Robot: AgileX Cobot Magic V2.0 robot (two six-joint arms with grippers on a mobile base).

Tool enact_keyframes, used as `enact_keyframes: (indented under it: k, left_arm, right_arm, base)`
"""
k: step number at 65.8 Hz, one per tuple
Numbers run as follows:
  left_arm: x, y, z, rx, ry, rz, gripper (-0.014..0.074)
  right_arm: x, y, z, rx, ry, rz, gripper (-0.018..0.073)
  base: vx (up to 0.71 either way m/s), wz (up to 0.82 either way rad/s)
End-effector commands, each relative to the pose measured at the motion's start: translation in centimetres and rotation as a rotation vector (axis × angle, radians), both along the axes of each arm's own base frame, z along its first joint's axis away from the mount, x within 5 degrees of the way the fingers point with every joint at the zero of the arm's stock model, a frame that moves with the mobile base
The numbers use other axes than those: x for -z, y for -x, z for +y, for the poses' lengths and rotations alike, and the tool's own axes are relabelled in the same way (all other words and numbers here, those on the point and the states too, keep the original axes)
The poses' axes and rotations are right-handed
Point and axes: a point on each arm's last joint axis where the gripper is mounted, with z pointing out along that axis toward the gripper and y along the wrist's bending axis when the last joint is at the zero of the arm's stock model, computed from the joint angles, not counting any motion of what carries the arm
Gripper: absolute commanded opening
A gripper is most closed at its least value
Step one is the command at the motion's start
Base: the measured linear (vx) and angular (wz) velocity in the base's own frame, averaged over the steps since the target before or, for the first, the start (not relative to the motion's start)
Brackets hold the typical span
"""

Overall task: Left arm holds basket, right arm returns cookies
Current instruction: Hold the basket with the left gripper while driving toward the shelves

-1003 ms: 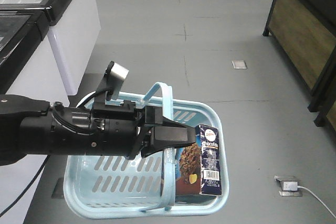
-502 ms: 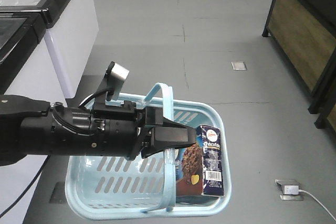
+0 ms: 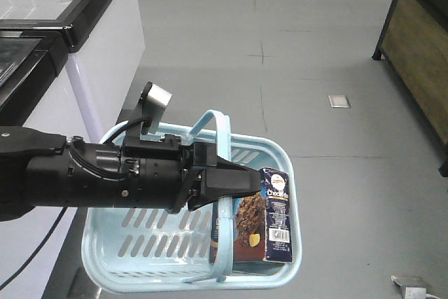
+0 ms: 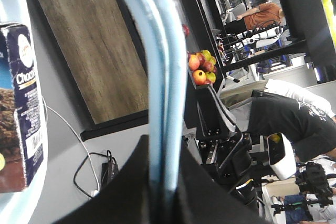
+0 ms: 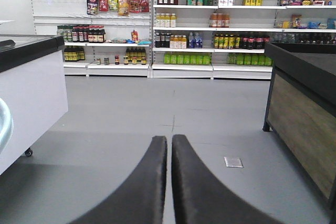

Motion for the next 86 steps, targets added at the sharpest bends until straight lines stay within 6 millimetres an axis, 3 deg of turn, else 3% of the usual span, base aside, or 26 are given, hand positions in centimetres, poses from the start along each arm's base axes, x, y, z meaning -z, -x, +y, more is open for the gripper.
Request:
enact_keyframes:
  k: [1, 86]
  left_arm:
    - [-3.07, 0.50, -0.10, 0.004, 0.139, -0.026, -0.0003]
    - [-3.04, 0.45, -0.09, -0.002, 0.136, -0.027, -0.0003]
  right_arm:
    - [-0.18, 0.06, -0.03, 0.006, 0.009, -0.073, -0.0011]
    - [-0.18, 0.06, -0.03, 0.006, 0.009, -0.073, -0.0011]
  base:
    - [0.31, -0.02]
    - [0.40, -0.04]
